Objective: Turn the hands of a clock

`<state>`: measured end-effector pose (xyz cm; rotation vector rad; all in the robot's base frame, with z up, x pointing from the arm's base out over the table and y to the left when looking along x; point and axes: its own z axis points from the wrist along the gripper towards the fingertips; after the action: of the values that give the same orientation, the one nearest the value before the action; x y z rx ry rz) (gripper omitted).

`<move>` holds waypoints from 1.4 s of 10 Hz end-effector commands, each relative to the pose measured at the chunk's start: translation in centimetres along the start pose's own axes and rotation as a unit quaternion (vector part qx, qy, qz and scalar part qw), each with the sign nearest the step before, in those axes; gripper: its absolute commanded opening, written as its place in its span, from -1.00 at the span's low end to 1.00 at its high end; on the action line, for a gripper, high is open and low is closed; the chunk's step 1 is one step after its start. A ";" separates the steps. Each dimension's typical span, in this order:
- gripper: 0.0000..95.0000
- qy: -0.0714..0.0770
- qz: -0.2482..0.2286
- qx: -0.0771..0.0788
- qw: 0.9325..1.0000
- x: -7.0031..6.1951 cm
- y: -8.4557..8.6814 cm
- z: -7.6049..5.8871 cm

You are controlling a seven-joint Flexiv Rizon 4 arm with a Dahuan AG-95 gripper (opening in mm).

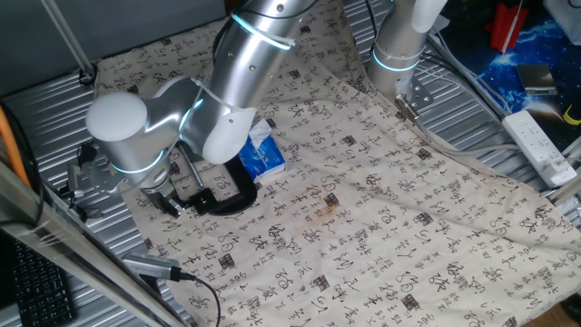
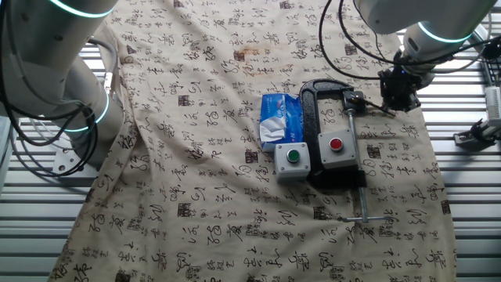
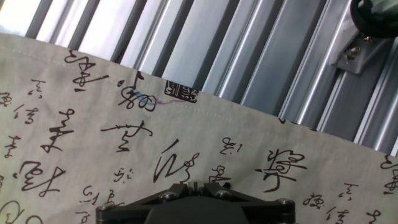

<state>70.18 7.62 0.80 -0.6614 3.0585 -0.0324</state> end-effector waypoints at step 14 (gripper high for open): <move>-1.00 -0.004 -0.013 -0.004 1.000 1.9 -1.3 -0.3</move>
<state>68.88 5.56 1.14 -0.7041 3.0416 -0.0183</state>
